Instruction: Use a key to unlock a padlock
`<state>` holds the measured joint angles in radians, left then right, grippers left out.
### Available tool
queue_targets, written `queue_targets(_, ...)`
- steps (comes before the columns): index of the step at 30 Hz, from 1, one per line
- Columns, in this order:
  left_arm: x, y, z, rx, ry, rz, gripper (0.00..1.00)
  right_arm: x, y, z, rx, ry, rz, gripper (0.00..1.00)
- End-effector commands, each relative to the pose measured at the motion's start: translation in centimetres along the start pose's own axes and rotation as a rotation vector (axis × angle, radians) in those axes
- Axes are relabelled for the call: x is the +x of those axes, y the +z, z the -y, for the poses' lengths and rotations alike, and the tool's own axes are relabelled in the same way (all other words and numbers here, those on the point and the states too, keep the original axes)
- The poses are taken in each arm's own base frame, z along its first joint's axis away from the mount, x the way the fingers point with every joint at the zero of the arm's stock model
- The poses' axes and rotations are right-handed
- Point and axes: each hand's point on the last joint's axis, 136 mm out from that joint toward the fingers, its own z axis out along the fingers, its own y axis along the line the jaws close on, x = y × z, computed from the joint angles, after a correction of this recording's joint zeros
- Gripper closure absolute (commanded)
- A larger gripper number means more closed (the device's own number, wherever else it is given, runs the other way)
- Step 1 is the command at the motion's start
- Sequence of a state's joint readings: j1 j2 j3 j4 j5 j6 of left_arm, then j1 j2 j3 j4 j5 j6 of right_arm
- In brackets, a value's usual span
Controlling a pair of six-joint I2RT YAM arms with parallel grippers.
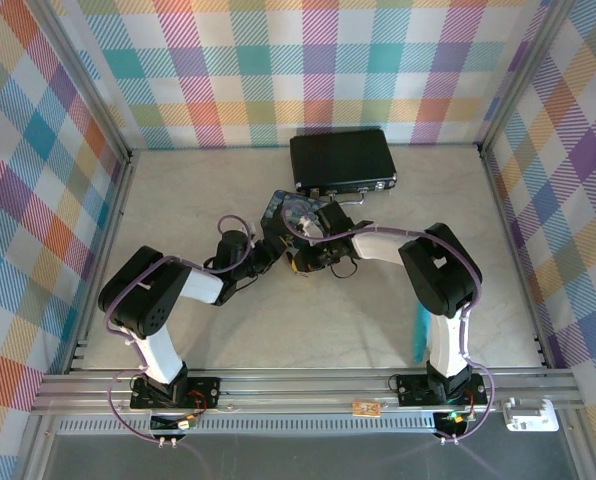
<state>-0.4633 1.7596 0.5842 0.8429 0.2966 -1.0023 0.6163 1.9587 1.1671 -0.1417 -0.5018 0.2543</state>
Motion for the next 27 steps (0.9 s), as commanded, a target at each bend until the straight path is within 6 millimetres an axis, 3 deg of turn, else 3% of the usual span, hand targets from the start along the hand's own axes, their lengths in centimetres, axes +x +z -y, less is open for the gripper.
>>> queue_targets(1, -0.3, 0.8, 0.5, 0.012, 0.047, 0.007, 0.64, 0.1, -0.3, -0.9, -0.099, 0.034, 0.001, 1.0)
queue_targets(7, 0.1, 0.8, -0.6, -0.012, 0.022, 0.003, 0.65, -0.1, -0.2, 0.0, -0.091, 0.094, -0.004, 1.0)
queue_targets(14, -0.6, -1.1, -0.4, -0.063, 0.034, 0.033, 0.6, -0.3, -1.5, 1.4, 0.05, 0.091, 0.04, 0.61)
queue_targets(17, -1.4, -2.1, 0.0, -0.081, 0.034, 0.059, 0.58, -0.8, -2.3, 1.7, 0.118, 0.078, 0.066, 0.52)
queue_targets(22, -3.5, -4.4, -0.1, -0.126, 0.022, 0.127, 0.55, -1.4, -2.8, 1.6, 0.264, 0.022, 0.086, 0.49)
queue_targets(27, -5.2, -6.4, -1.1, -0.204, 0.013, 0.184, 0.54, -1.3, -2.4, 0.2, 0.486, -0.042, 0.077, 0.44)
